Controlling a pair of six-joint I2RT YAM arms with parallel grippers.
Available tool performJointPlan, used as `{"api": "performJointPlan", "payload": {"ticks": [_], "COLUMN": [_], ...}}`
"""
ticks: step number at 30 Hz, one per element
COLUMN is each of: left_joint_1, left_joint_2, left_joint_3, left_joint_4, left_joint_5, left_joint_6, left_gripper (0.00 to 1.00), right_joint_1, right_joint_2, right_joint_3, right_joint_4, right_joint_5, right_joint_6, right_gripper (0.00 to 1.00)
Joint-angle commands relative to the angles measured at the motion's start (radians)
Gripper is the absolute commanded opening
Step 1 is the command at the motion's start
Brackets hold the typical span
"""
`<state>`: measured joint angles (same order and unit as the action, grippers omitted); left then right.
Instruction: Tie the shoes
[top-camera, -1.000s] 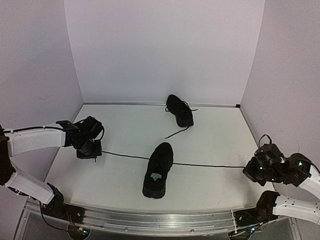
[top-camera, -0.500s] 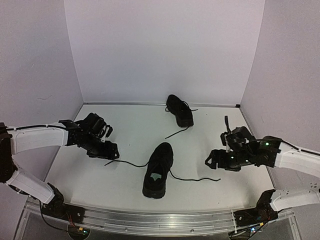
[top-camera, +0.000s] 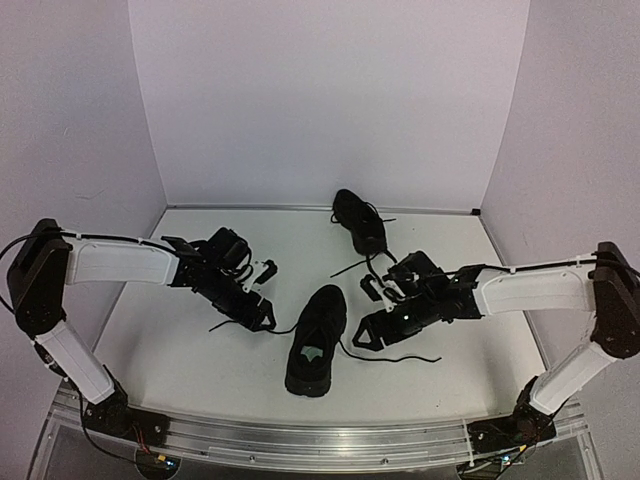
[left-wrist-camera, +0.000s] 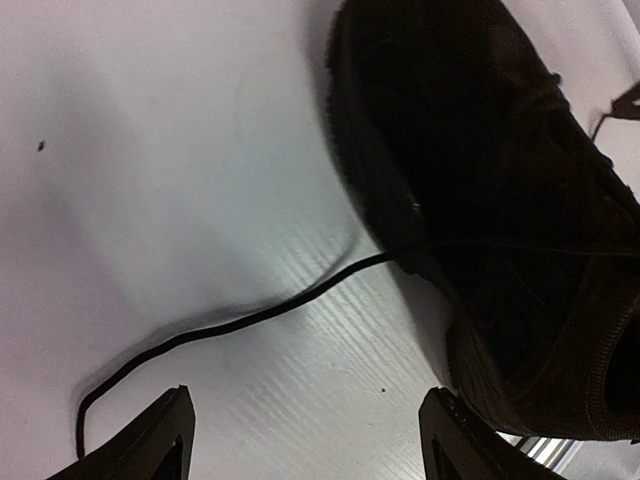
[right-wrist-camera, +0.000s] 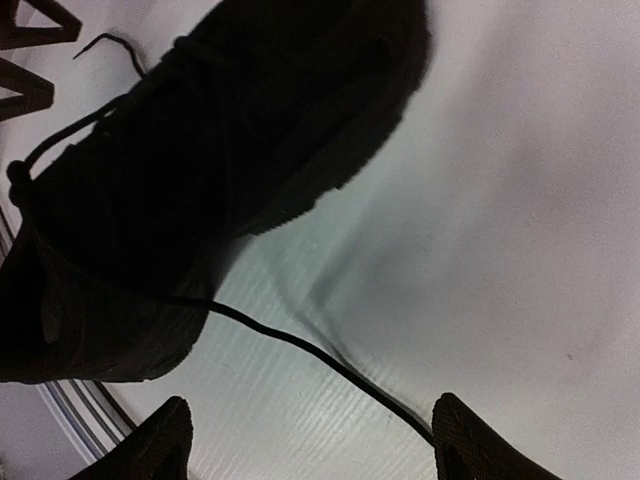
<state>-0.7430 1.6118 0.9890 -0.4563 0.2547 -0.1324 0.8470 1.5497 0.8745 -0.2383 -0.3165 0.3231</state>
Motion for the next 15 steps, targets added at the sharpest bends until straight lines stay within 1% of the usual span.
{"api": "performJointPlan", "payload": {"ticks": [1,4,8,9,13,15], "left_joint_1": [-0.015,-0.016,-0.016,-0.016,-0.016,-0.016], "left_joint_2": [0.046,0.075,0.076,0.074,0.074,0.067], "left_joint_3": [0.038,0.051,0.038,0.029,0.006,-0.008], "left_joint_4": [0.089,0.096,0.124,0.134,0.17,0.192], "left_joint_5": [0.045,0.046,0.039,0.039,0.028,0.032], "left_joint_6": [0.096,0.099,0.089,0.086,0.068,0.065], "left_gripper": [0.8,0.8,0.8,0.8,0.79,0.79], "right_joint_1": [0.007,0.024,0.032,0.033,0.033,0.033], "right_joint_2": [0.118,0.19,0.238,0.255,0.323,0.348], "right_joint_3": [0.062,0.086,0.101,0.105,0.143,0.167], "right_joint_4": [0.128,0.155,0.178,0.183,0.192,0.2], "right_joint_5": [-0.112,-0.139,-0.125,-0.117,-0.022,-0.02], "right_joint_6": [-0.088,-0.091,-0.087,-0.087,-0.078,-0.077], "right_gripper": [0.73,0.72,0.72,0.7,0.48,0.37]}}
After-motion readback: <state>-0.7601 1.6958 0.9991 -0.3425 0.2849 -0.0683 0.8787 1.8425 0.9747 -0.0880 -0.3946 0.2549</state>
